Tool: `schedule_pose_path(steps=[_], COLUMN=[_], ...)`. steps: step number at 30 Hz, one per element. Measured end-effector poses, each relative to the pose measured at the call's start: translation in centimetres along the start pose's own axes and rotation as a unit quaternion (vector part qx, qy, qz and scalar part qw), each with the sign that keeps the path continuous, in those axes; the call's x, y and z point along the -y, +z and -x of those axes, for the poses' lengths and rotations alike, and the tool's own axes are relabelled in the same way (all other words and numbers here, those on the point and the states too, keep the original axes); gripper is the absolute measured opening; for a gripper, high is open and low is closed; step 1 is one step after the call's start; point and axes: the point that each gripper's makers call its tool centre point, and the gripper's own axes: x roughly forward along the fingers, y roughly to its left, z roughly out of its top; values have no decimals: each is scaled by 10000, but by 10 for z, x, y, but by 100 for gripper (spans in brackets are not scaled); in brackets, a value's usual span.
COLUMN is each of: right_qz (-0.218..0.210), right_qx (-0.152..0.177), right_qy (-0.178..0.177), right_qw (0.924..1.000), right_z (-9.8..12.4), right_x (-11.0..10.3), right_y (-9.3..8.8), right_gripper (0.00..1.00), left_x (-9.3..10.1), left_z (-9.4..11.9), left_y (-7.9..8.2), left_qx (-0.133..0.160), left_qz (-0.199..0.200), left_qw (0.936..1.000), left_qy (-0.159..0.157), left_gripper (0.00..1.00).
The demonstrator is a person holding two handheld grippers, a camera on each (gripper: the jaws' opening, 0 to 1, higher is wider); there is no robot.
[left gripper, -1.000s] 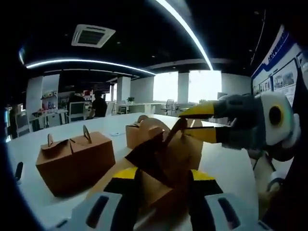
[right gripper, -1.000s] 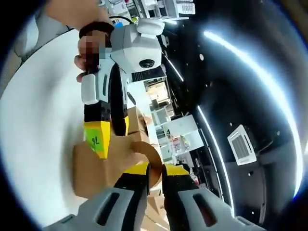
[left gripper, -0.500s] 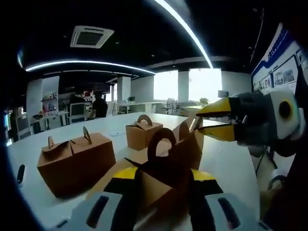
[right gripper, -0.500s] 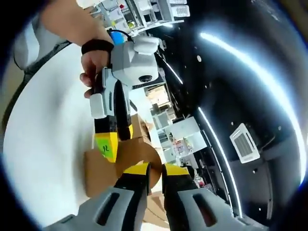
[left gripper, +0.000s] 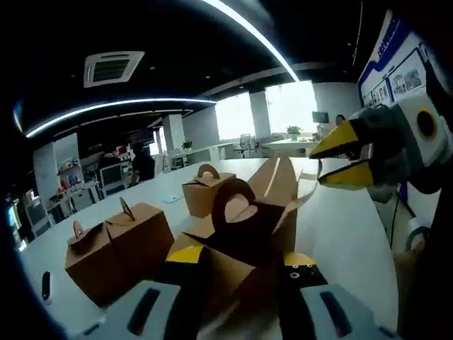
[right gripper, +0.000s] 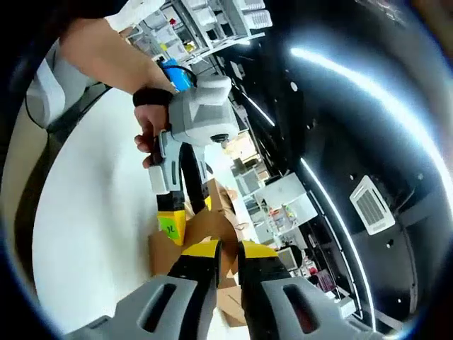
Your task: Pick up one paper box from the group, open the paper box, and remove the item inside
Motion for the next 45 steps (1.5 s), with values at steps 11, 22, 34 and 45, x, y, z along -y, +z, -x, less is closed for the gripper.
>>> schedule_pose_path(steps=[11, 22, 34, 45], right_qz=[-427, -900, -1539, -1862], right_qx=[68, 57, -64, -310], right_qy=[237, 602, 1196, 1611], right_qw=[9988, 9941, 9808, 9687], right_z=[3, 10, 9, 6], right_x=[-11, -27, -53, -75], right_y=[8, 3, -3, -15], right_gripper=[11, 11, 4, 4], left_x=[-1, 4, 7, 12], left_z=[0, 0, 3, 4], left_y=[0, -5, -10, -12], left_qx=[40, -398, -739, -780], left_qz=[35, -909, -1540, -1756], left_qw=[10000, 9949, 9842, 9800], left_qy=[44, -188, -461, -524], left_gripper=[40, 44, 50, 54])
